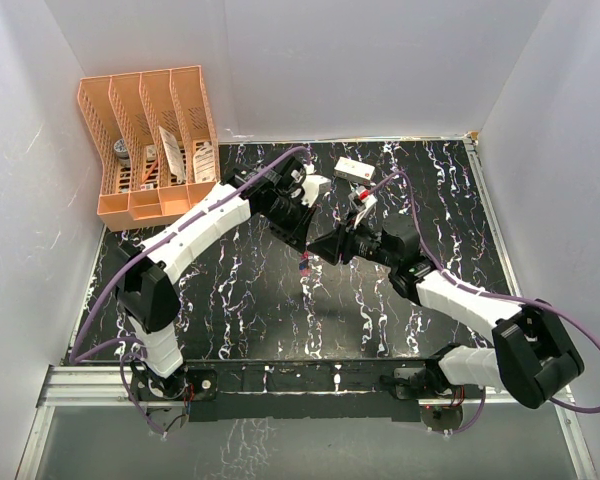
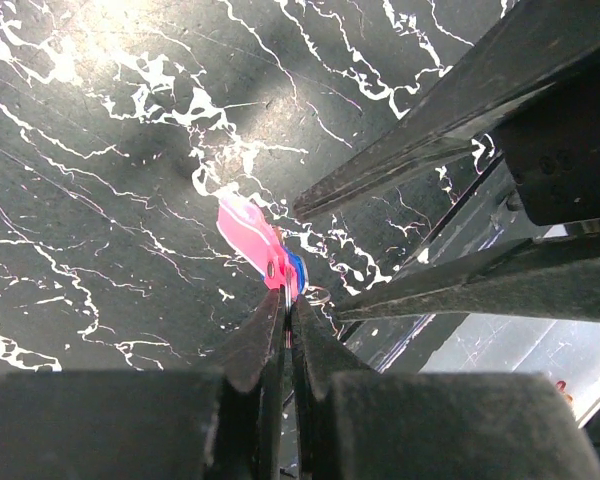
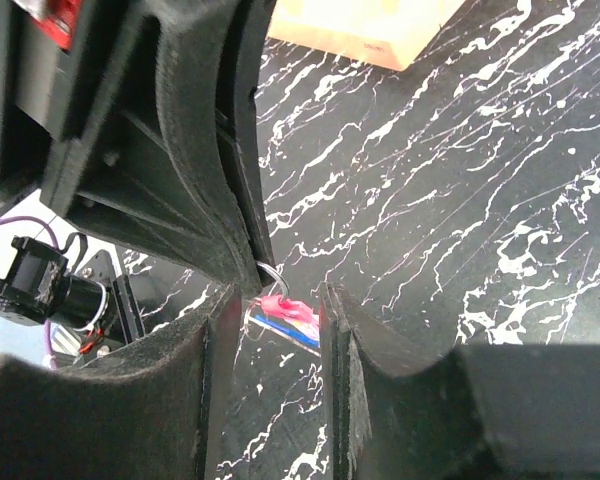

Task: Put the keys on the keyring

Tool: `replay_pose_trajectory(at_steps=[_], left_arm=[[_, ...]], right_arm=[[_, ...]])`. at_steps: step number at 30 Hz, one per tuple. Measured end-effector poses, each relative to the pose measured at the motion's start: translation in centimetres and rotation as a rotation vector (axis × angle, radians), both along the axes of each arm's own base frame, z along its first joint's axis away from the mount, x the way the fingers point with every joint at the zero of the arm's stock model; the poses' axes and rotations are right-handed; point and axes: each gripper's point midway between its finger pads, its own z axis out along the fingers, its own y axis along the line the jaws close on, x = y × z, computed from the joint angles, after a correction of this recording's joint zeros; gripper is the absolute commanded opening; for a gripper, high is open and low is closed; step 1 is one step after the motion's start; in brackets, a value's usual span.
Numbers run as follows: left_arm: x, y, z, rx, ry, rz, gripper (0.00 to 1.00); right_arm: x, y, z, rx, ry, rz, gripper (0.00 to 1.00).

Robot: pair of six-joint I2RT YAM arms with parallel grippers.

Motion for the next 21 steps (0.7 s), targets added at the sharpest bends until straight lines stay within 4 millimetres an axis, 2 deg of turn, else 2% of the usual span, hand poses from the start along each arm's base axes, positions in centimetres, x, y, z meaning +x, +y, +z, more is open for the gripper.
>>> replay_pose_trajectory(at_steps=[21], left_arm=[[0.5, -0.4, 0.6, -0.015, -0.017, 0.0, 0.0]], right_arm=[[0.5, 0.0, -1.3, -0.024, 0.02, -0.011, 0.31]])
